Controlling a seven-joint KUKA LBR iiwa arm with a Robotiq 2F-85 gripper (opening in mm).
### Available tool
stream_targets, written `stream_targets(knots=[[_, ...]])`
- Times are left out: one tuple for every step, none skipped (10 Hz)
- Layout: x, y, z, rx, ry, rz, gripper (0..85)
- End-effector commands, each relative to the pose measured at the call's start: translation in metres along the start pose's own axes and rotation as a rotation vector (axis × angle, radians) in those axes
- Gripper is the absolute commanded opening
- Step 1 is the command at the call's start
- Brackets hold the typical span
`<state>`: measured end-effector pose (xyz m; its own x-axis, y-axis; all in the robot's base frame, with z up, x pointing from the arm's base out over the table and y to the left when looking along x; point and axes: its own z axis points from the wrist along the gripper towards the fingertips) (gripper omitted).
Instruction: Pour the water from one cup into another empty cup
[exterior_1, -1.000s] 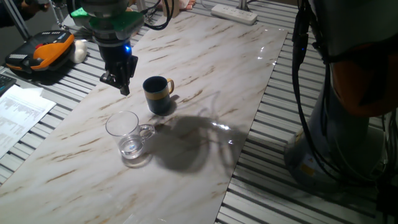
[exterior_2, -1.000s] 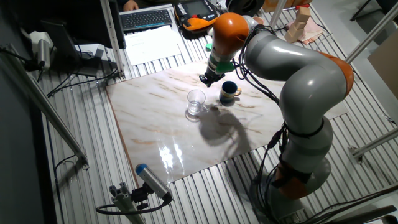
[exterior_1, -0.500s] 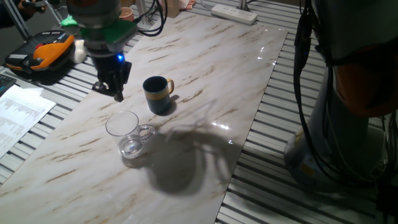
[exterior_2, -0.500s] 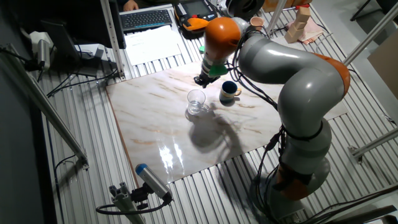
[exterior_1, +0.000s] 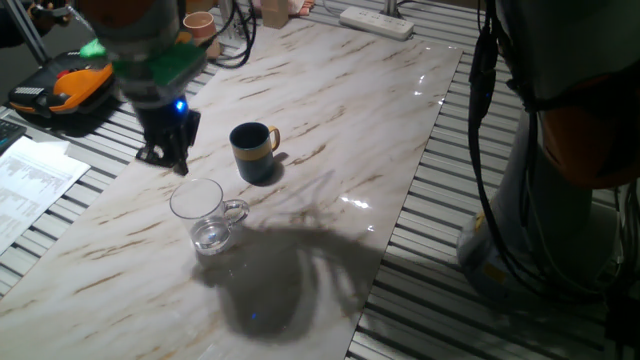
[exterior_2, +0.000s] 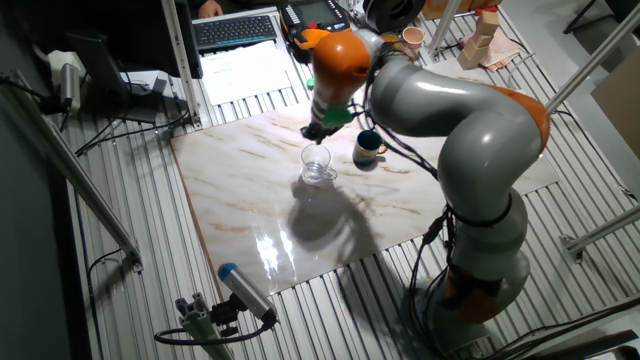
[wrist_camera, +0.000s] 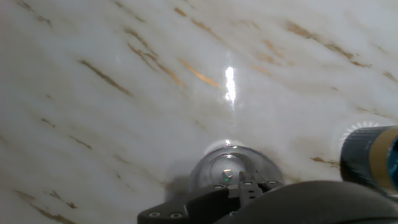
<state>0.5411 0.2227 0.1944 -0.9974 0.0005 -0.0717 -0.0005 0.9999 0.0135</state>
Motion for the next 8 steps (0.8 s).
stream_targets(knots=[[0.003,0.005,0.002,0.003,-0.001,0.002,0.0],[0.006,0.007,0.004,0.013,-0.002,-0.004,0.0],[0.007,0.008,0.005,0.011,-0.002,-0.007,0.0],[0.008,0.010,0.007,0.010,-0.001,-0.007,0.0],[0.009,0.012,0.010,0.010,-0.001,-0.006,0.0],[0.011,0.015,0.013,0.015,-0.005,-0.003,0.0],[0.015,0.019,0.016,0.019,-0.013,0.005,0.0],[0.018,0.026,0.018,0.025,-0.016,0.014,0.0]])
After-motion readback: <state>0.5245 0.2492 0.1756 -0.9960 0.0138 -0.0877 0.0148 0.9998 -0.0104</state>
